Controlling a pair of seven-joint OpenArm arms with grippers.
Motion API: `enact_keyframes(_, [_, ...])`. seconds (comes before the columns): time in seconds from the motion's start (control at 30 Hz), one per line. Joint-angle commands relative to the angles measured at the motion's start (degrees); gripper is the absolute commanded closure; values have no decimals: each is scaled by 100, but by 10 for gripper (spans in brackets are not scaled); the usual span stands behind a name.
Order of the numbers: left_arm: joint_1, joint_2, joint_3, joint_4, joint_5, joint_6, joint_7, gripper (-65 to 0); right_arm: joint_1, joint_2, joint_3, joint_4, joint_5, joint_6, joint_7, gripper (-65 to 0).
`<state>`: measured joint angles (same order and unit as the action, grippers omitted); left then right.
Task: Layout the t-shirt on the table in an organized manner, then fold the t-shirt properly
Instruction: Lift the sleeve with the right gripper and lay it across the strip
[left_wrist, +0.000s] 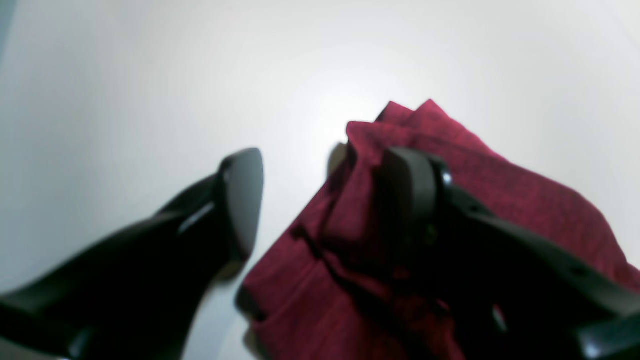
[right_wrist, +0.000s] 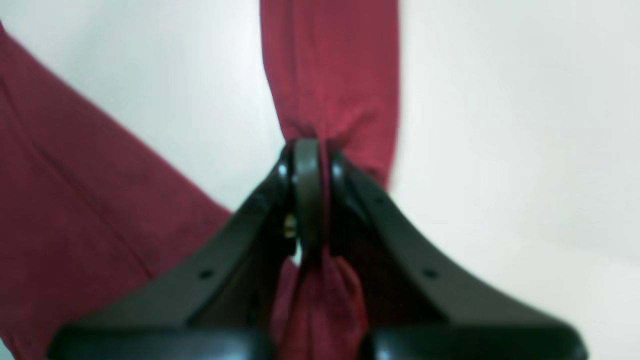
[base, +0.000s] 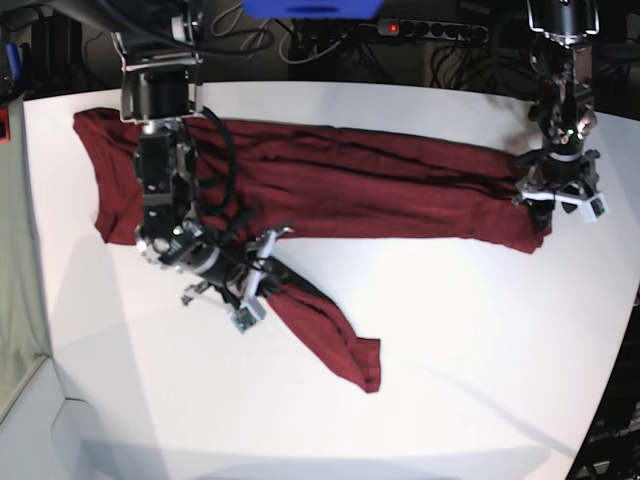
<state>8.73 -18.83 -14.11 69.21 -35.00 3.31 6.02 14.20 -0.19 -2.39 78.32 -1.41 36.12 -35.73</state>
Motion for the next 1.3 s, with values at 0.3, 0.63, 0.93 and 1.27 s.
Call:
enact_keyframes(0.3, [-7, -29, 17, 11, -38, 51, 220, -368, -545, -311, -178, 2159, 75, 252, -810, 0])
enact_keyframes(0.63, [-69, -29, 9, 11, -38, 51, 220, -370, -1934, -302, -1541, 3513, 75, 388, -1109, 0])
enact_keyframes(0.93, [-69, -29, 26, 11, -38, 51, 220, -370, -2171, -276, -2086, 3477, 66, 357, -1100, 0])
enact_keyframes(1.27, [-60, -29, -9, 11, -47, 51, 220, -371, -2092, -250, -2350, 3143, 66, 357, -1153, -44])
